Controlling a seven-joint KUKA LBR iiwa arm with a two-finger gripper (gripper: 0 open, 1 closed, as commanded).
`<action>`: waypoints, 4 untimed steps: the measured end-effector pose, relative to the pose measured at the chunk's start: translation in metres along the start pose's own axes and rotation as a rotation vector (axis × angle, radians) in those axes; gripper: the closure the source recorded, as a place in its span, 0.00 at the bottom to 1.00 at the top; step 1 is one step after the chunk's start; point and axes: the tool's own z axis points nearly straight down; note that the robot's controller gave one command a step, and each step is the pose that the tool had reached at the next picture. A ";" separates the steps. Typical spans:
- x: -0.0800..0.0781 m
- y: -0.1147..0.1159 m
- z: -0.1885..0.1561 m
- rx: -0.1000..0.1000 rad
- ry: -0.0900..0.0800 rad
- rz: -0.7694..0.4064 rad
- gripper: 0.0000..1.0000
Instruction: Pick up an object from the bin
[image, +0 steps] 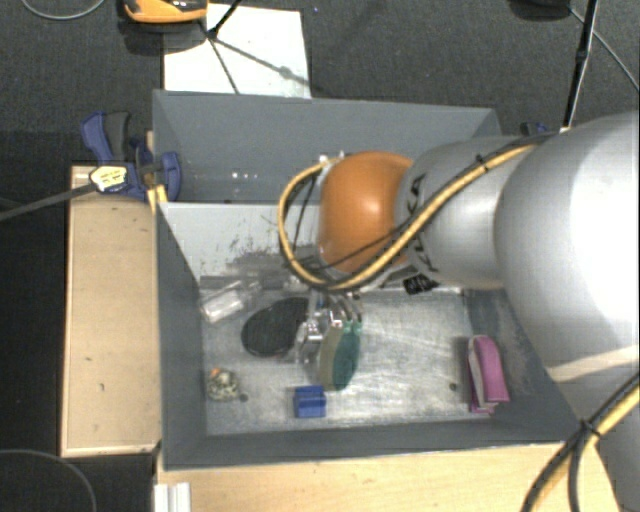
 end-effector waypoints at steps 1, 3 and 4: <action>0.000 0.000 0.002 0.000 0.002 0.004 1.00; 0.009 -0.008 -0.104 0.000 0.001 -0.010 0.00; 0.039 0.010 0.006 0.001 0.008 0.049 0.00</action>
Offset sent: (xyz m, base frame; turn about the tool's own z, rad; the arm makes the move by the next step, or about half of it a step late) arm 0.0000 0.0000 0.0000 0.0000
